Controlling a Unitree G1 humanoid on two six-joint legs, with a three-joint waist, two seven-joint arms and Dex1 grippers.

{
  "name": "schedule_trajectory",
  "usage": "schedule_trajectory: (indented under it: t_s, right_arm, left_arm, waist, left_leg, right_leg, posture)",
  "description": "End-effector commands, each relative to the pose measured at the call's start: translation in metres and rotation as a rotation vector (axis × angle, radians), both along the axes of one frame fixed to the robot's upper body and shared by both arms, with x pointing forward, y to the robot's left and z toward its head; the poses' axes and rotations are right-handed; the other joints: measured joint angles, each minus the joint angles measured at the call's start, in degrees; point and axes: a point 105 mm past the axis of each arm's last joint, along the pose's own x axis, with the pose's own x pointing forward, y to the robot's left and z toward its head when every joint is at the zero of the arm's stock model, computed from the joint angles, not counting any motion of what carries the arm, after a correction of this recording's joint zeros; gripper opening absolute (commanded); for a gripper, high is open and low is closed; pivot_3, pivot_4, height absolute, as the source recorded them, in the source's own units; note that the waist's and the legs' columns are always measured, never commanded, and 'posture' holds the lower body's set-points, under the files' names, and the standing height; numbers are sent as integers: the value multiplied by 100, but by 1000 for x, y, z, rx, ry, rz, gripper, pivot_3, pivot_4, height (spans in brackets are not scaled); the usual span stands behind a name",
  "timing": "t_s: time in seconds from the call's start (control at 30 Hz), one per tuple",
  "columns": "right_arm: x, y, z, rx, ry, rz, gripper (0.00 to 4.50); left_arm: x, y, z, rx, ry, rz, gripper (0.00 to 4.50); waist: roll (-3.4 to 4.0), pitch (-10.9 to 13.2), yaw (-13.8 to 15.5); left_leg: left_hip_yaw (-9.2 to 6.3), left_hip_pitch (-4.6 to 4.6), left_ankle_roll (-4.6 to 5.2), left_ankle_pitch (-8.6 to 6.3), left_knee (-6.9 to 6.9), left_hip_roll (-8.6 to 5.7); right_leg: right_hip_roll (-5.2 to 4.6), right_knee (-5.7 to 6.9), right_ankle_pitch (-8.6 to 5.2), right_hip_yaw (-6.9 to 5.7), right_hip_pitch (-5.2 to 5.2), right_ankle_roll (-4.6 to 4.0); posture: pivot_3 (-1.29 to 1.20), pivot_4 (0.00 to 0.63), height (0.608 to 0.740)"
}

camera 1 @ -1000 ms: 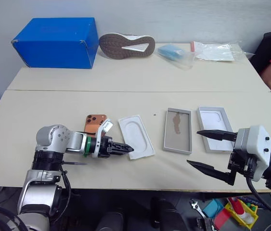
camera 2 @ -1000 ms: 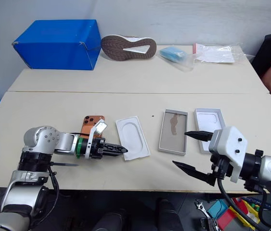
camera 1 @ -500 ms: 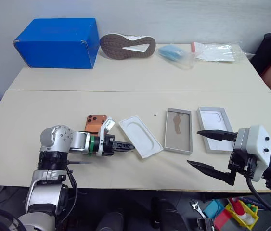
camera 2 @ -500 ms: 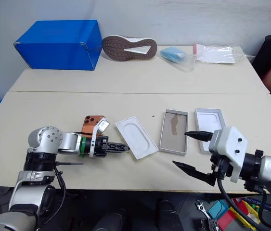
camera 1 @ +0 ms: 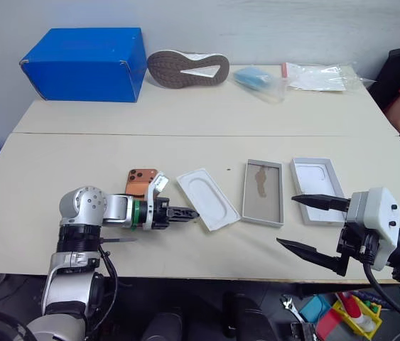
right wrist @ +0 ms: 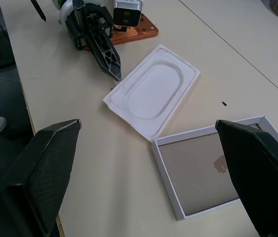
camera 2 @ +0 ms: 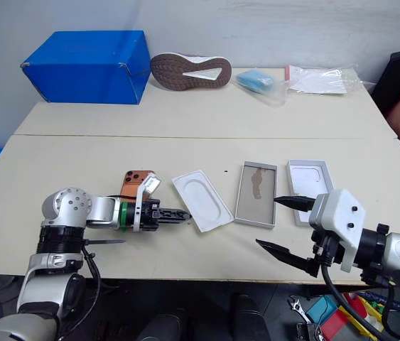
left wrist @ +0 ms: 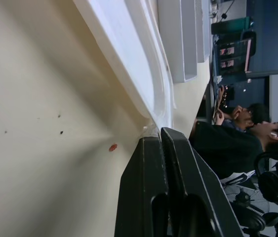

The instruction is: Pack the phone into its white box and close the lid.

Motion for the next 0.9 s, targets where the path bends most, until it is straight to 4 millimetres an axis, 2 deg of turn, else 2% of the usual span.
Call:
schedule_trajectory:
  t_s: [0.03,0.17,0.33,0.43,0.57,0.77,0.9]
  right_arm:
    - [-2,2,7,-2,-50,9,4500]
    - [-1,2,6,1,-48,9,4500]
    - [-1,3,6,5,-46,12,4500]
    - [-1,3,5,7,-42,13,4500]
    - [-2,4,4,9,-38,13,4500]
    - [-1,4,3,10,-37,15,4500]
    - [-1,4,4,11,-39,14,4500]
  left_arm:
    - [2,11,11,-15,-38,24,73]
    - [-3,16,1,55,-36,21,73]
    - [-16,8,-4,50,-51,-12,73]
    - [-22,5,-12,65,-35,0,609]
    - [-27,-4,-17,73,-30,6,1761]
    - [-13,-13,-17,73,-15,105,1761]
    - [-11,-20,-22,79,16,128,1761]
  waist:
    - [0,0,-8]
    - [0,0,-13]
    - [0,0,-12]
    - [0,0,-10]
    - [-1,-1,11]
    - [-6,-4,133]
    - [-10,-7,148]
  left_leg:
    - [0,0,0,0,0,0]
    - [0,0,-1,0,0,0]
    - [0,0,-1,-1,0,2]
    - [0,0,-1,-1,0,2]
    - [1,1,0,-1,1,0]
    - [1,1,1,-1,8,-2]
    - [1,1,0,-1,11,-3]
  right_leg:
    - [0,0,0,0,0,0]
    - [1,0,0,1,-1,0]
    - [1,0,0,3,0,0]
    - [1,-1,0,4,0,0]
    - [0,0,0,7,1,0]
    - [-1,-1,0,6,4,0]
    - [-1,2,0,4,5,0]
  posture:
    - [0,150,740]
    - [0,150,740]
    - [0,150,740]
    - [0,150,740]
    - [0,150,740]
    - [0,150,740]
    - [0,150,740]
